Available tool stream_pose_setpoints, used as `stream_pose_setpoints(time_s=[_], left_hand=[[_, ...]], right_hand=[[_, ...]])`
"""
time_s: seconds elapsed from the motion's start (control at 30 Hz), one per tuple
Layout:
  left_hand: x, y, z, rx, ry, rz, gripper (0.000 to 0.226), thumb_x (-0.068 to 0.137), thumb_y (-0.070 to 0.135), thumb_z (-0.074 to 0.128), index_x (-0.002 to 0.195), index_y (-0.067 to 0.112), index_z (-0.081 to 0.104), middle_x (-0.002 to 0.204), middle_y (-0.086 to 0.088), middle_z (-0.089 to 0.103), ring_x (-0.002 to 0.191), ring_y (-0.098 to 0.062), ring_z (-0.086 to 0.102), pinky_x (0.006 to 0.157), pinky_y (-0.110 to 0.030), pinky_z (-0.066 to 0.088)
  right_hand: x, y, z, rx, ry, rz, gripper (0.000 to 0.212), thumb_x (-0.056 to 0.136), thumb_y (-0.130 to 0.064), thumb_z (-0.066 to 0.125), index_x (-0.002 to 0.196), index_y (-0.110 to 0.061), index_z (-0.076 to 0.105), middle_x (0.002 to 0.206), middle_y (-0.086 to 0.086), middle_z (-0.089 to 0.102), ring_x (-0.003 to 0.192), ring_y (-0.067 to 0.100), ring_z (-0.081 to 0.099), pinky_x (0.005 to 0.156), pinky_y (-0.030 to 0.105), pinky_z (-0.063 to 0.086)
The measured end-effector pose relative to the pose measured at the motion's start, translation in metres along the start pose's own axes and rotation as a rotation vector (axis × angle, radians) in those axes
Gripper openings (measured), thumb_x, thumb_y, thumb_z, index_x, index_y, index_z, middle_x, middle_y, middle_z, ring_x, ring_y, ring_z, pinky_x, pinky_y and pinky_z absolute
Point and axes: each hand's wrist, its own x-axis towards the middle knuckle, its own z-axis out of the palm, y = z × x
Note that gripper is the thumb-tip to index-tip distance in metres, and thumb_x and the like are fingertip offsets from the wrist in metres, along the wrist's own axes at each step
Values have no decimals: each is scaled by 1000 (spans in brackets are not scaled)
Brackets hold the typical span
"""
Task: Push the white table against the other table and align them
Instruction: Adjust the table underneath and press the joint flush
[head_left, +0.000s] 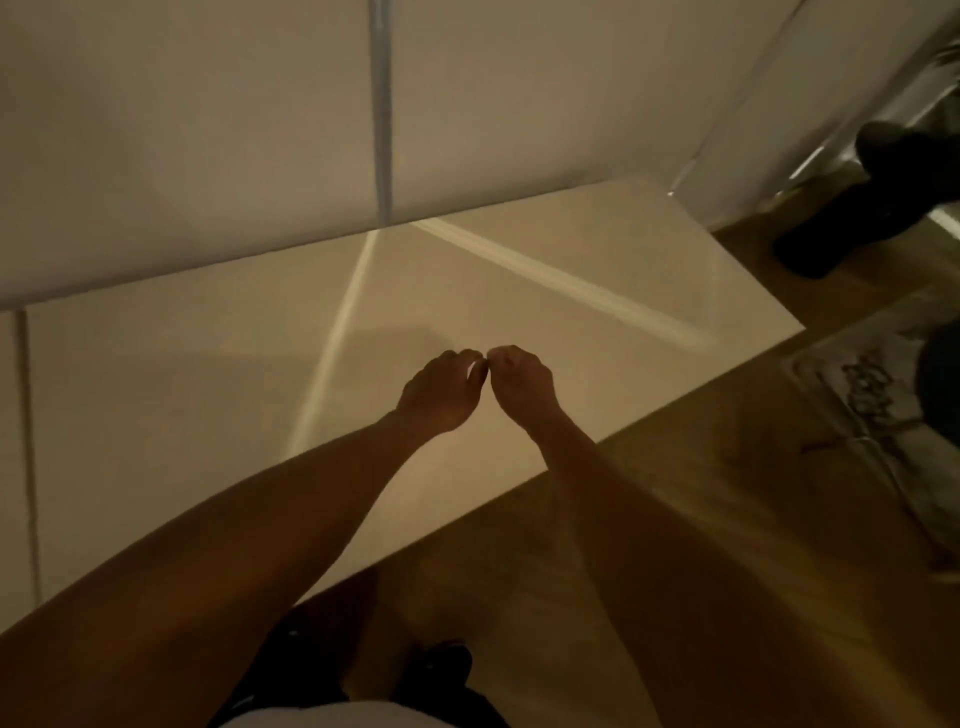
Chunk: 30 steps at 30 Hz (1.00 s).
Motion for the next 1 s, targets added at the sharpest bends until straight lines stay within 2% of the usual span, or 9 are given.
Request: stream_pose_setpoints(time_s=[0.23,0.37,0.4,0.47,0.53,0.67,0.77,0.83,1.0], left_hand=[[25,101,42,99,-43,171,44,104,47,31,130,23,57,122,-11,61,110,-32,58,86,-40,46],[52,141,69,104,-89,251,45,103,48,28,128,25,57,122,-9,60,110,-30,58,88,-41,48],[60,153,76,104,-99,263,46,103,48,27,128,25,57,123,-9,60,110,-30,58,88,-41,47],[77,178,91,89,-113,277,47,103,48,26,130,24,57,124,-10,59,111,-30,57,89,-40,45],[96,199,107,75,-127,305,48,104,48,27,131,22,56,125,-10,59,112,-29,57,89,-38,44],[153,230,140,75,-165,368,50,103,50,27,131,21,58,123,-10,61,111,-29,59,89,-40,48],[211,250,156,91,-163,373,49,103,49,28,127,21,60,121,-10,62,110,-31,60,87,-41,49],[249,261,158,104,-167,354,48,103,49,28,126,22,60,120,-10,62,108,-32,60,87,-41,49],[329,289,148,198,-138,318,48,103,48,27,130,22,57,124,-10,59,112,-33,57,90,-44,48]], right_hand=[[-20,98,-80,-8,114,154,29,102,-31,29,88,-16,50,100,7,61,91,26,57,76,28,31],[-26,150,-107,25,158,214,40,104,-33,31,110,-9,62,110,9,64,98,27,59,80,29,35],[-26,161,-111,68,174,227,37,104,-35,32,98,-14,61,101,8,62,92,26,57,80,31,36],[-22,184,-123,152,226,261,31,103,-37,36,73,-31,42,80,-5,49,81,19,46,77,33,34],[-12,204,-137,140,247,284,31,103,-36,37,73,-31,35,74,-12,41,79,16,42,75,32,33],[31,251,-168,94,261,287,22,104,-34,39,89,-20,47,87,-1,54,80,15,48,77,31,35],[80,281,-190,56,262,289,38,105,-35,38,110,-7,63,108,8,69,94,22,62,83,31,40],[114,292,-205,55,245,319,44,104,-38,37,126,-8,60,123,7,67,110,24,63,86,27,38],[192,308,-237,130,318,422,47,103,-44,37,135,-13,55,132,8,62,122,26,58,100,34,42]])
